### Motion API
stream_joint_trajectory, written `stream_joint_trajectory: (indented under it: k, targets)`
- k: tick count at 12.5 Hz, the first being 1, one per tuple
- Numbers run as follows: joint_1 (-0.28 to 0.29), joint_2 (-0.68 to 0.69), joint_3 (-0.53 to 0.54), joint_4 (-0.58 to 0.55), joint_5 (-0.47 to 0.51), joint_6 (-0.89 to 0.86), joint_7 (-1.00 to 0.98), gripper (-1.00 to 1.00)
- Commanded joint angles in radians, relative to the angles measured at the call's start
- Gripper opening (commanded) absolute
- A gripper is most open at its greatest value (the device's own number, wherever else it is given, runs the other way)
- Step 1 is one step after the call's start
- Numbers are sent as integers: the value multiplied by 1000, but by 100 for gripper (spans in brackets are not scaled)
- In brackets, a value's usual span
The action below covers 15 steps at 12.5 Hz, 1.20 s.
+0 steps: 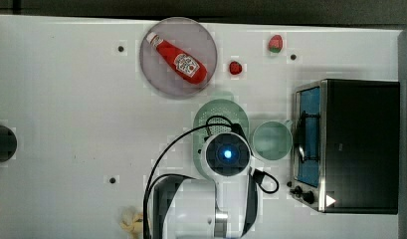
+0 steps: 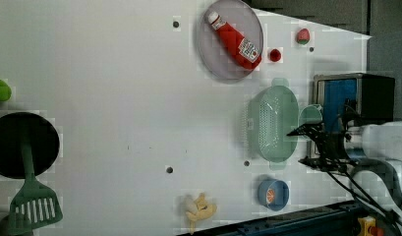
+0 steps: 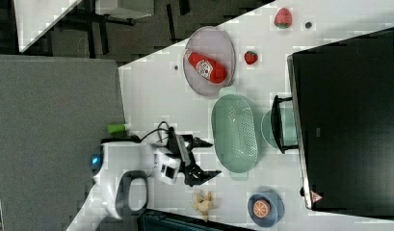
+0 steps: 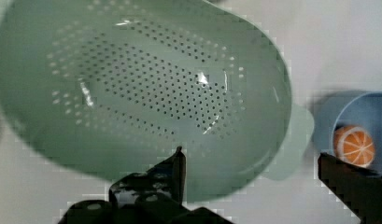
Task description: Drag strainer right to left.
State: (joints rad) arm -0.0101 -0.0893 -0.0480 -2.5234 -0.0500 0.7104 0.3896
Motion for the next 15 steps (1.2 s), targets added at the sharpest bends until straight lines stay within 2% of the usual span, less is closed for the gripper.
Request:
stream_joint_trajectory:
  k: [1, 5, 9, 15]
  targets:
    - [-13, 63, -11, 30, -3, 122, 212, 100]
    - [2, 250, 9, 29, -3, 381, 246, 100]
    - [16, 384, 17, 30, 3, 525, 317, 100]
    - [46, 438, 33, 32, 4, 557, 374, 100]
